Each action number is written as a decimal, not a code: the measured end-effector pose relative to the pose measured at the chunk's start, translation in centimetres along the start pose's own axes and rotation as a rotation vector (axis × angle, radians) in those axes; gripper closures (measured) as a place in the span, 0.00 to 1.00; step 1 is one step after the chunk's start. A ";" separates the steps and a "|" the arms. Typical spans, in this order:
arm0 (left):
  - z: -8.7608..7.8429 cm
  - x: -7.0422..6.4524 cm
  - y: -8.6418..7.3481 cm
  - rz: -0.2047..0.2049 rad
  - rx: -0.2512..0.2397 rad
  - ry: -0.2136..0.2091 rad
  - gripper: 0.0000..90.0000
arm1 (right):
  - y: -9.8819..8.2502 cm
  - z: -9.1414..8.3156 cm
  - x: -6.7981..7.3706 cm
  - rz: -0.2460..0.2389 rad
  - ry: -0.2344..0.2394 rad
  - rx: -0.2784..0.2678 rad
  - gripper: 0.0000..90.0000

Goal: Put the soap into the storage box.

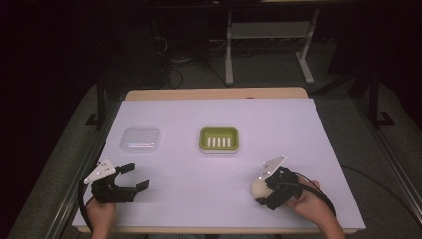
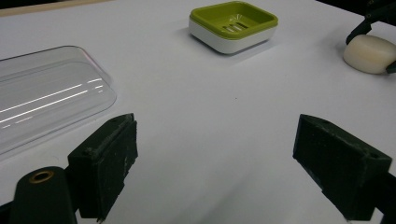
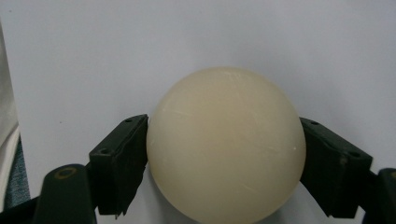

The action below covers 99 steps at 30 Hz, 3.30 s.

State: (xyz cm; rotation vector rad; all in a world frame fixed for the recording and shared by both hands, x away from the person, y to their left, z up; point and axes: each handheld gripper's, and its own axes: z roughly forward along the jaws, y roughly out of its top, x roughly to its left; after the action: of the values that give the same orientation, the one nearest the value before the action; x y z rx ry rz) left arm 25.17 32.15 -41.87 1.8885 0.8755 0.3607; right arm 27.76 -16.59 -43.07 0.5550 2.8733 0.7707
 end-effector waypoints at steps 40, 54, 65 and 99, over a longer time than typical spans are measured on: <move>-0.3 0.1 -0.1 -0.003 -0.001 0.009 0.15 | 2.0 -0.3 -1.4 -0.020 0.044 -0.051 0.27; -0.3 0.1 -0.1 -0.010 -0.003 0.005 0.15 | 3.5 -0.7 -2.4 -0.016 0.089 -0.083 0.27; -0.3 0.1 -0.1 -0.015 -0.007 0.007 0.15 | 4.3 -0.3 -3.5 -0.001 0.121 -0.088 0.27; -0.4 0.2 0.0 -0.013 -0.006 0.007 0.15 | 8.0 -1.0 -5.1 -0.035 0.133 -0.098 0.27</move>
State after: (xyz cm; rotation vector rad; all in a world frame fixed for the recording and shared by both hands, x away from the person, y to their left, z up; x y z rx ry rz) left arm 25.07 32.56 -41.74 1.8768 0.8900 0.3622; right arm 34.78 -12.57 -38.07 0.4565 2.9354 0.9714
